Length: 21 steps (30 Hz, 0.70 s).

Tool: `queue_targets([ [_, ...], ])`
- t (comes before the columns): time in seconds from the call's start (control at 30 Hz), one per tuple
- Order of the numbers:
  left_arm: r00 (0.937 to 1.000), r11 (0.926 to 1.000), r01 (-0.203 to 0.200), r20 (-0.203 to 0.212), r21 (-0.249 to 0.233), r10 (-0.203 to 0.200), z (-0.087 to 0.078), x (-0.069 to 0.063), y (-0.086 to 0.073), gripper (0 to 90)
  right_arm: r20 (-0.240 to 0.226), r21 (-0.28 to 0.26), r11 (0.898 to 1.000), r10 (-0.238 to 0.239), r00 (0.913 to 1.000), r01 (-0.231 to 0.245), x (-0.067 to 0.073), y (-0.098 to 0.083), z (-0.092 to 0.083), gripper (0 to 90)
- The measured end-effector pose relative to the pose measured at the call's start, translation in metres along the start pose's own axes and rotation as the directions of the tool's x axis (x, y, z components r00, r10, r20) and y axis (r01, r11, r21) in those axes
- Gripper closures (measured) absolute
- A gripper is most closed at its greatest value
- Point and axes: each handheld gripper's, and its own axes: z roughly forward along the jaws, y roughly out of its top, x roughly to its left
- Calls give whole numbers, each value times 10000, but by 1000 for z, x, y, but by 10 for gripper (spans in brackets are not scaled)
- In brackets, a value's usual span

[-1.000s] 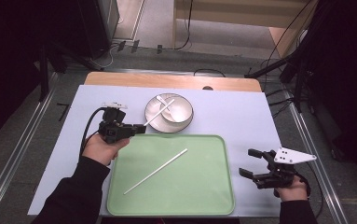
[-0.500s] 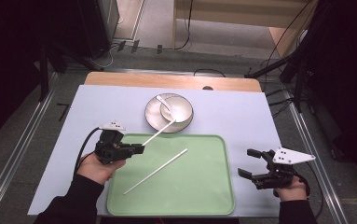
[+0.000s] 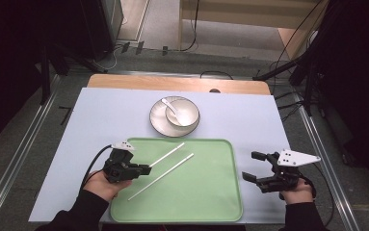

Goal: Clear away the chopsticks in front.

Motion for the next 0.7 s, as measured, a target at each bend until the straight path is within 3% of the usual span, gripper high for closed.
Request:
queue_targets([
  [0.2,9998,9989,43,-189,460,-34,10,5,-3,860,-24,-41,10000,-18,10000,18,0,1,0,158],
  [0.47,9985,9940,-170,-502,1085,226,25,10,-5,856,-19,-7,10000,-26,10000,26,0,1,1,158],
  [0.7,9981,9940,-226,-546,1072,286,29,8,-3,852,-2,-19,10000,-9,10000,9,-1,0,0,158],
])
